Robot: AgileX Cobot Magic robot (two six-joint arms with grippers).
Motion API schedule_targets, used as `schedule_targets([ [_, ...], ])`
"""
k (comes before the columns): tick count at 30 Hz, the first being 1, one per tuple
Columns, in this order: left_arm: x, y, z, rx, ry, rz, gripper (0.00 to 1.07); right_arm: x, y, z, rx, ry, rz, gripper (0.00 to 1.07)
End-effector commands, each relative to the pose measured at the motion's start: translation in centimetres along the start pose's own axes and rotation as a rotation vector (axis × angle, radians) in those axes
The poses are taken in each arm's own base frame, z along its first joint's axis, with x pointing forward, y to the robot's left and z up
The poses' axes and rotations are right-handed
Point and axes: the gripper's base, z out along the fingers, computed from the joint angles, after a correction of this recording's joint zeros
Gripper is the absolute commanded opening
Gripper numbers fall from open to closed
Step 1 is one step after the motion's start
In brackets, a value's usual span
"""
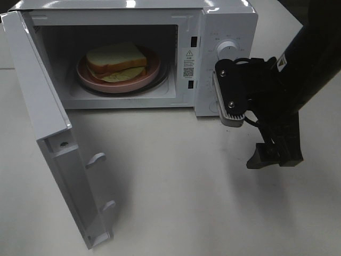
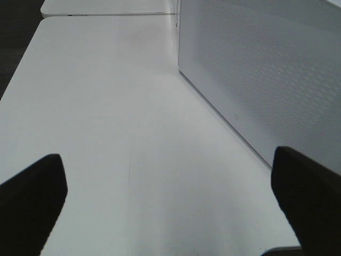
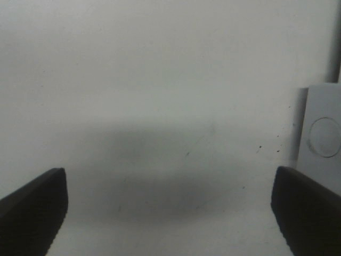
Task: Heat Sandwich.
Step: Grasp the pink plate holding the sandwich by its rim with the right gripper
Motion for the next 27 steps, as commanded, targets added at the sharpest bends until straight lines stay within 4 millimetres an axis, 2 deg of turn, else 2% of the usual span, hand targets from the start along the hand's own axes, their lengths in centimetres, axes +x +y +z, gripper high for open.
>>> schedule_targets([
  [1, 0.2, -0.1, -0.4, 0.005, -0.033, -0.009, 1.03, -0.9, -0.8, 0.0, 0.022, 0.007, -0.056, 1.0],
  [2, 0.2, -0.1, -0.4, 0.005, -0.033, -0.009, 1.03, -1.6, -1.3, 0.1, 0.03, 0.005, -0.08, 1.0],
  [7, 0.2, -0.1, -0.4, 0.005, -0.033, -0.009, 1.03, -2.5, -2.2, 0.3, 0.048, -0.008, -0.103, 0.99],
  [11, 0.2, -0.1, -0.4, 0.005, -0.033, -0.009, 1.03, -3.8, -4.2, 1.0, 0.086, -0.029, -0.129, 0.97],
  [13, 0.2, -0.1, -0.4, 0.005, -0.033, -0.009, 1.03, -4.0, -4.4, 1.2, 0.091, -0.031, -0.134, 0.97],
  [18, 0.2, -0.1, -0.4, 0.005, -0.033, -0.009, 1.03, -5.9, -5.7, 1.7, 0.144, -0.048, -0.188, 0.96],
  [20, 0.2, -0.1, -0.4, 0.005, -0.033, -0.009, 1.03, -6.5, -6.7, 2.4, 0.163, -0.058, -0.188, 0.96],
  [27, 0.2, -0.1, -0.4, 0.005, -0.033, -0.009, 1.03, -7.4, -8.3, 4.0, 0.172, -0.063, -0.188, 0.95],
])
